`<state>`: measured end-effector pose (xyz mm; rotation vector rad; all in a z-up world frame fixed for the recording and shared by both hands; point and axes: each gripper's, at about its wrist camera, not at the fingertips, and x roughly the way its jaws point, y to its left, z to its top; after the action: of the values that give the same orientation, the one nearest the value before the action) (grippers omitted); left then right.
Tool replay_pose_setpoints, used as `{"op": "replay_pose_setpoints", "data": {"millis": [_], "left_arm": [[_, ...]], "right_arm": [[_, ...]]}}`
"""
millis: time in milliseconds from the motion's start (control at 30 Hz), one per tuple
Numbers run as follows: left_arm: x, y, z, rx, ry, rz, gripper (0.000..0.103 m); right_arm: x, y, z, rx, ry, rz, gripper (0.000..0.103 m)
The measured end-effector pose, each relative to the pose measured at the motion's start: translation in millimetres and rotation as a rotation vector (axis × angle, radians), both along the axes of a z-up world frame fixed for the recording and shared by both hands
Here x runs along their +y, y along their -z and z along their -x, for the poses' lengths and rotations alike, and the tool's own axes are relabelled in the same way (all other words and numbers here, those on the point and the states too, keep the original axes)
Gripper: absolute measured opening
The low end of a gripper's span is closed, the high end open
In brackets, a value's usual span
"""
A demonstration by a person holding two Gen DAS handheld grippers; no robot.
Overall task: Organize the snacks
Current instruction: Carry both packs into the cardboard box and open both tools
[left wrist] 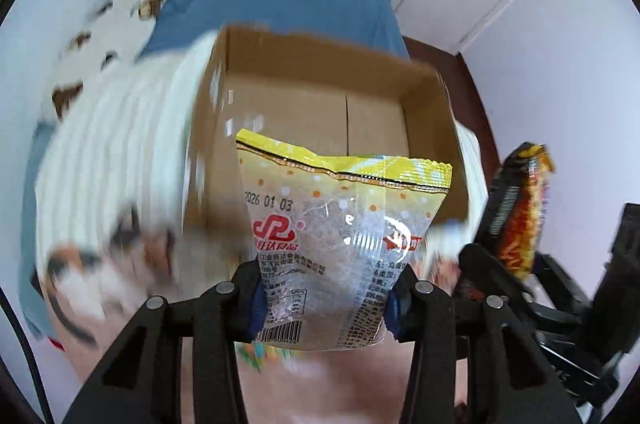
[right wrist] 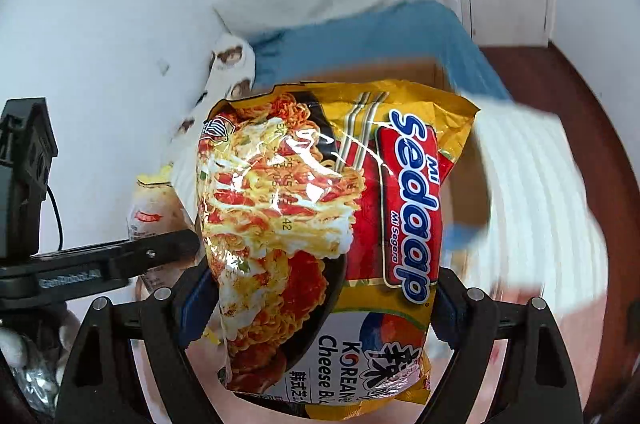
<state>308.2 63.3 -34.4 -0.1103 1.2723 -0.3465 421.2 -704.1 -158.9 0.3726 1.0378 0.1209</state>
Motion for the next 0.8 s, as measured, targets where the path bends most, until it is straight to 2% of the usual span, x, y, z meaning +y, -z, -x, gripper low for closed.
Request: {"op": "replay_pose_setpoints", "data": {"millis": [33,100,167,200,267,333,367,400,433,500,633,700,733,767,800], "left_arm": [[-6.3,1.0,-25.5,0.006,-0.005,-0.013,0.042],[-16.5,21.0,-57.3,0.042,-0.022,-0.004,0.042],[-28.0,39.7,-92.1,0.083,-0.027,-0.015,0.042],[-31.8,48.0,-106.6,0.101,-0.029,-0.023,0.042],[-37.6,70.3,-133.0,0.153,-0.035,-0.025,0.042],[-41.5,94.4,-150.1,0.200,-0.040,-0.023,0.042],[-43.3,105.1,-156.3,0.219,-0.043,-0.025,0.042],[-45.1,112.7,-166.7,0.234,-0.046,-0.034,0.042],[-45.9,122.3,-173.4,0.250,-0.049,-0.035,0.042],[-47.6,133.2,-183.1,0.273,-0.052,-0.050,0.042],[-54.9,150.6,-200.7,0.299,-0.064,-0.079,0.043],[-60.5,152.8,-202.5,0.307,-0.059,-0.092,0.043],[-62.2,154.0,-202.6,0.305,-0.053,-0.103,0.044],[-64.5,153.0,-202.6,0.303,-0.049,-0.115,0.045],[-64.7,154.1,-204.1,0.293,-0.045,-0.128,0.052]], "right_arm": [[-19.0,3.3,-31.2,-0.011,-0.010,0.023,0.089],[-46.6,14.3,-79.3,0.003,-0.023,0.055,0.089],[-83.9,39.8,-131.3,0.055,-0.041,0.041,0.089],[-83.1,43.5,-160.2,0.087,-0.051,0.034,0.089],[-110.5,71.3,-197.3,0.136,-0.075,0.054,0.089],[-113.0,82.3,-209.4,0.187,-0.097,0.071,0.089],[-99.1,86.4,-214.9,0.214,-0.104,0.068,0.089],[-90.3,104.2,-213.4,0.238,-0.108,0.067,0.089],[-63.3,115.1,-211.6,0.257,-0.110,0.067,0.089],[-21.3,126.0,-171.2,0.289,-0.113,0.066,0.089],[-21.3,161.5,-186.2,0.350,-0.094,0.052,0.089],[-21.9,168.4,-192.5,0.382,-0.095,0.038,0.090],[14.1,170.6,-183.2,0.420,-0.102,0.032,0.090],[22.5,172.9,-186.1,0.448,-0.100,0.031,0.090],[59.6,169.8,-171.0,0.457,-0.100,0.038,0.091]]}}
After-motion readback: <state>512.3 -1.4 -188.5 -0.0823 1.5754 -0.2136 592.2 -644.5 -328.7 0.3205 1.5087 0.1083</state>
